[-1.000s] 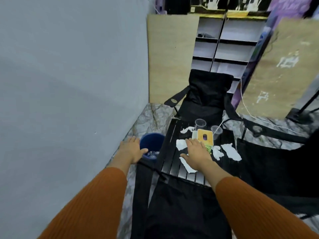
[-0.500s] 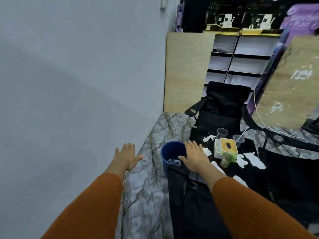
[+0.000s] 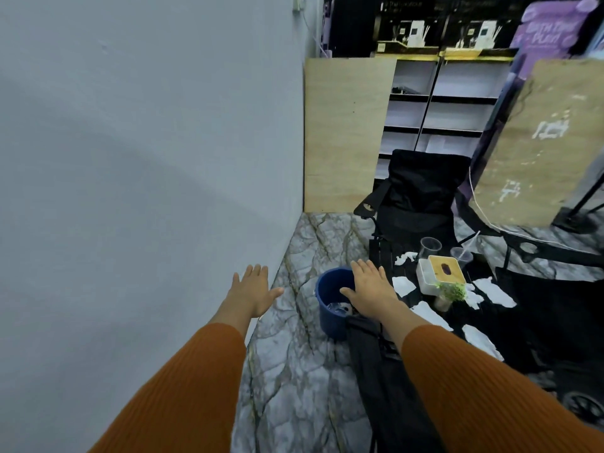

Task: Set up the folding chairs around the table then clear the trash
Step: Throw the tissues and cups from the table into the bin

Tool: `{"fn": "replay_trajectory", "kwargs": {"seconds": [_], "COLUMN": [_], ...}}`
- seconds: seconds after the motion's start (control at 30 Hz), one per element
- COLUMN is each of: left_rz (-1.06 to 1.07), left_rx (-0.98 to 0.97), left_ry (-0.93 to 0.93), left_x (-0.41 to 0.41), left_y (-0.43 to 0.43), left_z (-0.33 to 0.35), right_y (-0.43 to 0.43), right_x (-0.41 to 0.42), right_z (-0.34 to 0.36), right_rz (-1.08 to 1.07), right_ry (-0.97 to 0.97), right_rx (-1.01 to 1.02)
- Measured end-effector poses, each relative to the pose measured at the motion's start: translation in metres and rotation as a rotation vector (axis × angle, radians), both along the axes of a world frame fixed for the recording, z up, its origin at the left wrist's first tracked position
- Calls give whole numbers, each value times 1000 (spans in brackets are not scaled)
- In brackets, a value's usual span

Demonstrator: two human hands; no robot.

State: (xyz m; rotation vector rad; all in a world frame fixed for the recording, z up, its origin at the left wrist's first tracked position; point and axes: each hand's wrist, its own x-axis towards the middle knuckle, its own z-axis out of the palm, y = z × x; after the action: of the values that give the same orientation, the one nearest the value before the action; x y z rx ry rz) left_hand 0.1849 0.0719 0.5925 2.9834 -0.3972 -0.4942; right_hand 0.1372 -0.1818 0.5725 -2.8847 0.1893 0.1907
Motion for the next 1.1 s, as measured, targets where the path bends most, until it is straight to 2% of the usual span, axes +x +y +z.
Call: {"fn": "replay_trajectory", "kwargs": {"seconds": [0.3, 0.6, 0.87, 1.1], "left_rz": [-68, -199, -435, -765], "left_rx": [-4, 26, 15, 16], "left_ry": [9, 15, 12, 21], "left_x": [96, 236, 325, 362], "left_y": [-20, -98, -214, -334], "left_z": [-6, -9, -25, -57], "right_y": [-12, -85, -170, -214], "right_x": [83, 176, 201, 192], "right_z": [-12, -27, -48, -76], "right_rz": [-65, -213, -466, -765], "right_ry": [18, 58, 56, 89], "right_rx": [8, 42, 46, 110]}}
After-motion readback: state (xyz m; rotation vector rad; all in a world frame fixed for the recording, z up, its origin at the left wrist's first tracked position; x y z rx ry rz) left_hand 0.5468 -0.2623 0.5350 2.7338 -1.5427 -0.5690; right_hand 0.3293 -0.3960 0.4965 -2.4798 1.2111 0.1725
